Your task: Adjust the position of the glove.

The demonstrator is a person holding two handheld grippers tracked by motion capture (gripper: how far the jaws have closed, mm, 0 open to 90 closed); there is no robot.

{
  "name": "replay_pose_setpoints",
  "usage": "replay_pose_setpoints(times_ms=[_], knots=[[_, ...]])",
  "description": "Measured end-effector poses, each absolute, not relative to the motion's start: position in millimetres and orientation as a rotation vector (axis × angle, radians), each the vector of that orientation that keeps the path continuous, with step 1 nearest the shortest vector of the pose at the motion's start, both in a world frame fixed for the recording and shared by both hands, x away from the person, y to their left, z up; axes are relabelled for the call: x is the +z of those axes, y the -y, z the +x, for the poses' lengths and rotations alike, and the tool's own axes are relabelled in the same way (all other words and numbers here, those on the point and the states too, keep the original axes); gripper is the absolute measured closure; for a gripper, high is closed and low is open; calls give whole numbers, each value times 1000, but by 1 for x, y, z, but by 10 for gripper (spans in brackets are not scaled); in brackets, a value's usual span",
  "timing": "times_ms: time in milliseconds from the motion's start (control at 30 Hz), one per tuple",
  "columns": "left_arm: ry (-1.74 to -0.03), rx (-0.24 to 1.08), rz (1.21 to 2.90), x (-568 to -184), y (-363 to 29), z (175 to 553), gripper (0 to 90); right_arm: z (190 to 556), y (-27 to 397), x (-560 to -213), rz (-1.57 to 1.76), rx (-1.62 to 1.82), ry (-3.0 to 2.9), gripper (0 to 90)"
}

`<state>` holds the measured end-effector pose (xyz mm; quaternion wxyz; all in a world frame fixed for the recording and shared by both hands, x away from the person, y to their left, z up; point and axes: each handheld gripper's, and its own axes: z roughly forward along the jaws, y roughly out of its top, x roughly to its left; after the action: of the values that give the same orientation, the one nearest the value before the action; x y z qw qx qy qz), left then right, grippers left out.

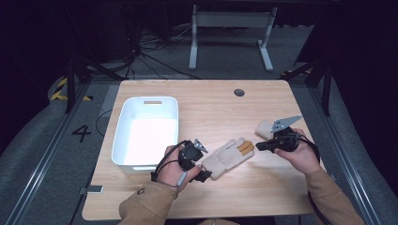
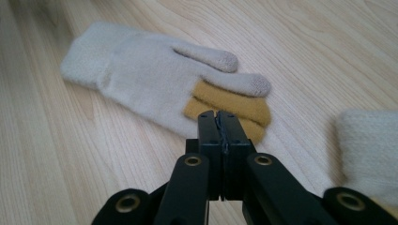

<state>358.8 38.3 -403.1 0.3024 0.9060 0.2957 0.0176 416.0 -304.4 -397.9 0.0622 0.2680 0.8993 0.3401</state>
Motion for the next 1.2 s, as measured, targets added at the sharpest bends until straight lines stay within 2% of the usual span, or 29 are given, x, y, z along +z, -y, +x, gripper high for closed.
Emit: replay_pose_setpoints(times_ms=[500,833,1200], knots=[[-786,82,2342,-394,-49,354,229,418,287,-397,757,1063,-2708,900],[-816,86,2361,-397,-64,344,231,445,257,-408,730,1076,-2694,900],[-833,82,2358,-397,-69,340,233,459,240,-423,738,1059,-2699,900]])
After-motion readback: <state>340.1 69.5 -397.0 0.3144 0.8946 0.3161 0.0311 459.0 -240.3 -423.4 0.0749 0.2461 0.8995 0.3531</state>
